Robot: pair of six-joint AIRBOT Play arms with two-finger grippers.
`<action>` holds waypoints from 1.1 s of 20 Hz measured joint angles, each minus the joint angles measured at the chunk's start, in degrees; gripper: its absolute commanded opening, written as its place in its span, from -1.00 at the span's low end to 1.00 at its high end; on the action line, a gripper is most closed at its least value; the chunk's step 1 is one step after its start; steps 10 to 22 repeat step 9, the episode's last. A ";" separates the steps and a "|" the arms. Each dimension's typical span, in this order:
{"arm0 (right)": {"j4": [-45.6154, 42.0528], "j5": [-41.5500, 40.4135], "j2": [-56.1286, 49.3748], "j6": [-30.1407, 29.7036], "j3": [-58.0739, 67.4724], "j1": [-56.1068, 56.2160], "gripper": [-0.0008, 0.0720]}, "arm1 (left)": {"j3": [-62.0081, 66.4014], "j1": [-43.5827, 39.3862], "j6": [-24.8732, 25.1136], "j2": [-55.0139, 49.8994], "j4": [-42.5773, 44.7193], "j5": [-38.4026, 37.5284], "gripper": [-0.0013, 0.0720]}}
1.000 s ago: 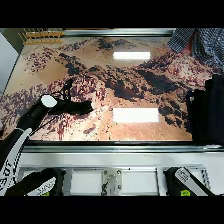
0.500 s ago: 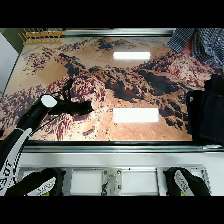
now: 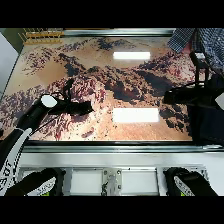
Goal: Fold the clothes and pants, and hang the long-sleeved shirts on hangers.
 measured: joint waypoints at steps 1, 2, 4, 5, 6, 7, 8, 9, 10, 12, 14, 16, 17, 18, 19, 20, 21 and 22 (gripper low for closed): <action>0.04 0.00 -0.15 0.00 -0.09 0.70 -0.94 | 0.00 0.00 0.00 0.00 0.00 0.00 -0.90; 0.13 0.00 -0.24 0.00 -0.13 1.11 -0.94 | 0.00 0.00 0.02 0.00 -0.02 0.00 -0.90; 0.22 0.00 -0.35 0.00 -0.17 1.60 -0.94 | 0.00 0.00 0.04 0.00 -0.04 0.00 -0.90; 0.24 0.00 -0.39 0.00 -0.17 1.73 -0.94 | 0.00 0.00 0.07 0.00 -0.04 0.00 -0.90; 0.24 0.00 -0.42 0.00 -0.17 1.86 -0.94 | 0.00 0.00 0.09 0.00 -0.02 0.00 -0.90; 0.39 0.00 -0.42 0.00 -0.17 1.92 -0.94 | 0.00 0.00 0.17 0.00 -0.04 0.00 -0.90; 0.39 0.00 -0.42 0.00 -0.17 1.97 -0.94 | 0.00 0.00 0.17 0.00 -0.04 0.00 -0.90; 0.39 0.00 -0.42 0.00 -0.17 1.99 -0.94 | 0.00 0.00 0.17 0.00 -0.04 0.02 -0.90; 0.39 0.00 -0.42 0.00 -0.17 1.99 -0.94 | 0.00 0.00 0.17 0.00 -0.04 0.02 -0.90; 0.39 0.00 -0.42 0.00 -0.17 1.99 -0.94 | 0.00 0.00 0.17 0.00 -0.04 0.02 -0.90; 0.39 0.00 -0.42 0.00 -0.17 1.99 -0.94 | 0.00 0.00 0.17 0.00 -0.04 0.02 -0.90; 0.39 0.00 -0.42 0.00 -0.17 1.99 -0.94 | 0.00 0.00 0.17 0.00 -0.04 0.02 -0.90; 0.39 0.00 -0.42 0.00 -0.17 1.99 -0.94 | 0.00 0.00 0.17 0.00 -0.04 0.02 -0.90; 0.39 0.00 -0.42 0.00 -0.17 1.99 -0.94 | 0.00 0.00 0.17 0.00 -0.04 0.02 -0.90; 0.39 0.00 -0.42 0.00 -0.17 1.99 -0.94 | 0.00 0.00 0.17 0.00 -0.04 0.02 -0.90; 0.39 0.00 -0.42 0.00 -0.17 1.99 -0.94 | 0.00 0.00 0.17 0.00 -0.04 0.02 -0.90; 0.39 0.00 -0.42 0.00 -0.17 1.99 -0.94 | 0.00 0.00 0.17 0.00 -0.04 0.02 -0.90; 0.39 0.00 -0.42 0.00 -0.17 1.99 -0.94 | 0.00 0.00 0.17 0.00 -0.04 0.02 -0.90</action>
